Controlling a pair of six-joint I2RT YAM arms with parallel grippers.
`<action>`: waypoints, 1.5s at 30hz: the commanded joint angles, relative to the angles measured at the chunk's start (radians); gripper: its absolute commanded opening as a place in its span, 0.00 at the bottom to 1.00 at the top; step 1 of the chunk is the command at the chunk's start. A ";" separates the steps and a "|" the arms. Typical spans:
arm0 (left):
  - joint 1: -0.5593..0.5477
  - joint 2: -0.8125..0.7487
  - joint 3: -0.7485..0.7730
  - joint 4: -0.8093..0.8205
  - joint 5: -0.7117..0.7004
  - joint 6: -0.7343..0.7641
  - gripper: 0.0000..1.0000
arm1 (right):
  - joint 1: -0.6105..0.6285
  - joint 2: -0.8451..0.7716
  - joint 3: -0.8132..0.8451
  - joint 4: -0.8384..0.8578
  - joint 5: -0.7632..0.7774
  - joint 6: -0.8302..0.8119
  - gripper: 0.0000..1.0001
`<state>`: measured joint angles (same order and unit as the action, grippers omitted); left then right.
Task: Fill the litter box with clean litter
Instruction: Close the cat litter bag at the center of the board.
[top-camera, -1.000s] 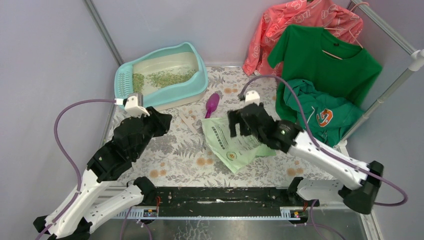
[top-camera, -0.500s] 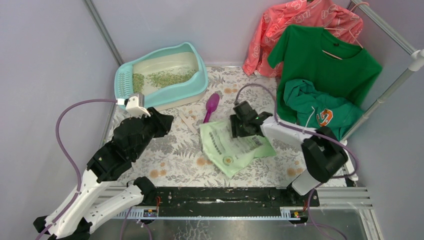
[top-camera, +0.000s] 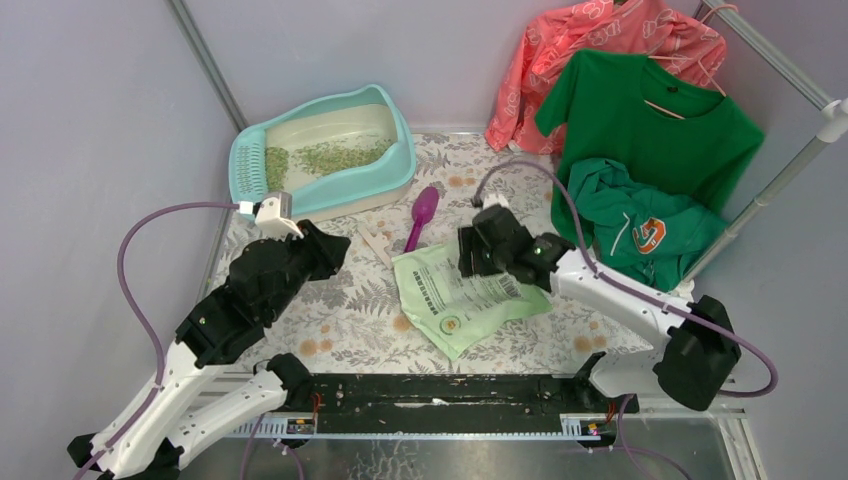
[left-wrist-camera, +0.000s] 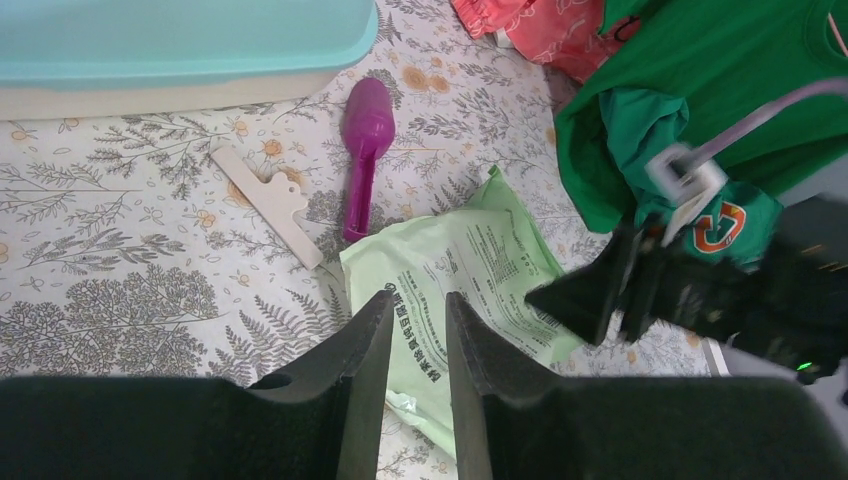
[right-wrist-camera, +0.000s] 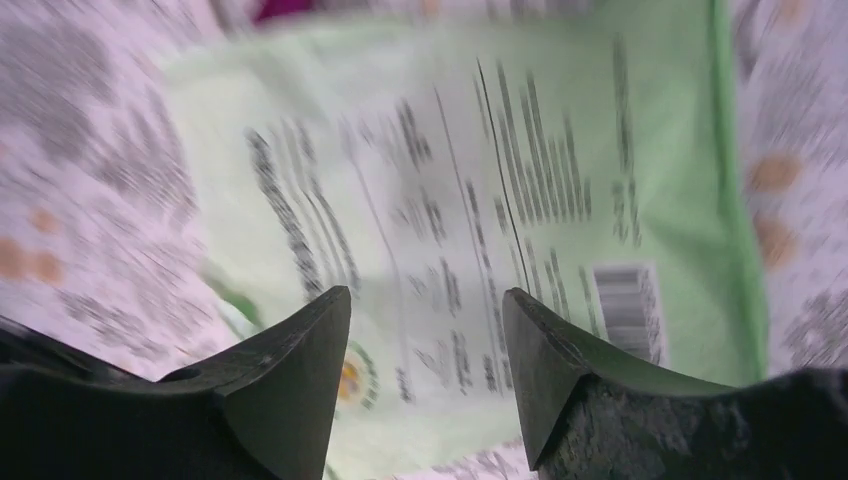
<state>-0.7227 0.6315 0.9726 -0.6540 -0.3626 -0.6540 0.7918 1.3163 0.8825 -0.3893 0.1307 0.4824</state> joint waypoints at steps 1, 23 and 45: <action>0.004 -0.010 0.000 -0.003 0.013 -0.012 0.33 | -0.003 0.070 0.270 -0.124 0.127 -0.090 0.65; 0.003 -0.016 -0.019 -0.018 0.030 -0.017 0.33 | -0.119 0.333 0.215 0.078 0.052 -0.117 0.54; 0.003 -0.012 -0.017 -0.015 0.040 -0.017 0.33 | -0.121 0.582 0.281 0.105 0.004 -0.162 0.51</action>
<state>-0.7227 0.6193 0.9623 -0.6765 -0.3351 -0.6647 0.6727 1.9041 1.2331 -0.2668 0.1562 0.3027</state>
